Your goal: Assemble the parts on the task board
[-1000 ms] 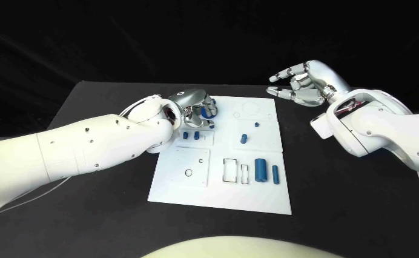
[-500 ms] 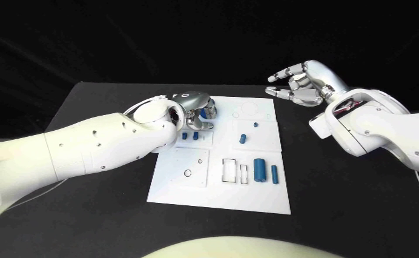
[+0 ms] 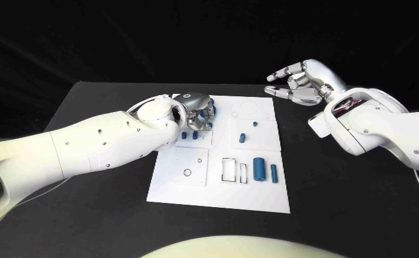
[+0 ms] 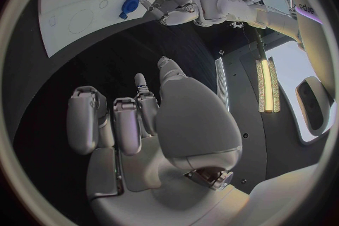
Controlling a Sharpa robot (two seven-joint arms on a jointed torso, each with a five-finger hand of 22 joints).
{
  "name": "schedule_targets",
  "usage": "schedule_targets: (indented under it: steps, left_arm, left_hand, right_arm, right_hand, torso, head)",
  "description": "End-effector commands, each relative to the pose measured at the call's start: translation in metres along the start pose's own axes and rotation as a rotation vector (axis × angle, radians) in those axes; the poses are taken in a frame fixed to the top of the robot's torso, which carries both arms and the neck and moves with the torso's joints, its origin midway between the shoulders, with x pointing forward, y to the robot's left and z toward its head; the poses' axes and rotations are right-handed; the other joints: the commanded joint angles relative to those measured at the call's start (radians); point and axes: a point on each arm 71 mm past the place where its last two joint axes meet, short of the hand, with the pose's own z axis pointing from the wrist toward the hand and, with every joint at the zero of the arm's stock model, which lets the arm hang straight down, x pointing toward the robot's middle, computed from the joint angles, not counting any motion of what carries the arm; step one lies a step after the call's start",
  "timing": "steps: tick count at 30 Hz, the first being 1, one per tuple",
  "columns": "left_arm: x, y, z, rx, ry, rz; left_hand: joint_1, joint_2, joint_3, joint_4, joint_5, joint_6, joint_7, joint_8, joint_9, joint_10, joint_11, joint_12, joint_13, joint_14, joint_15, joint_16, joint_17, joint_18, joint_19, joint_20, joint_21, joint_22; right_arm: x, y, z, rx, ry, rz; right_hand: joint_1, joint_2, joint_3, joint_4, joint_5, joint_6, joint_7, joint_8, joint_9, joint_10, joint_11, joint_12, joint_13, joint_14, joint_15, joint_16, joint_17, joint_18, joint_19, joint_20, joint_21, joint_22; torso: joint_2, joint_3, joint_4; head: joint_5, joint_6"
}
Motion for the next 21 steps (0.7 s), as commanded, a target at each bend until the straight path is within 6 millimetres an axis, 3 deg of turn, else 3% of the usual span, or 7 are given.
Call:
schedule_targets:
  steps: [1, 21]
  left_arm:
    - [0.0018, -0.0016, 0.0015, -0.001, 0.025, 0.018]
    - [0.0066, -0.005, 0.0071, -0.006, 0.066, 0.018]
  left_hand:
    - [0.007, 0.003, 0.008, 0.0, -0.001, 0.008, 0.001, -0.005, -0.002, 0.009, 0.001, -0.004, -0.001, 0.006, 0.0, 0.008, 0.003, -0.02, 0.008, 0.0, 0.007, 0.003]
    - [0.02, 0.015, 0.04, -0.015, -0.002, 0.014, 0.0, -0.024, -0.021, 0.038, -0.001, -0.027, -0.014, 0.007, -0.002, 0.028, 0.004, -0.022, 0.009, -0.002, 0.022, 0.021]
  right_arm:
    - [0.001, 0.0015, -0.0001, -0.014, 0.004, -0.004]
    - [0.0022, 0.0025, 0.0004, -0.017, 0.007, -0.001]
  right_hand:
    - [-0.007, 0.002, -0.003, 0.001, 0.007, 0.004, 0.001, 0.004, -0.002, -0.005, -0.001, -0.006, 0.07, 0.079, -0.007, -0.006, 0.157, 0.006, -0.008, -0.003, -0.004, 0.119]
    - [-0.006, 0.003, -0.003, 0.0, 0.008, 0.004, 0.0, 0.004, -0.002, -0.005, -0.001, -0.007, 0.07, 0.078, -0.007, -0.006, 0.156, 0.006, -0.008, -0.003, -0.004, 0.119]
  torso:
    - [-0.001, -0.0001, 0.0006]
    - [-0.001, 0.0005, -0.0007]
  head:
    - [0.0, -0.002]
    - [0.0, -0.003]
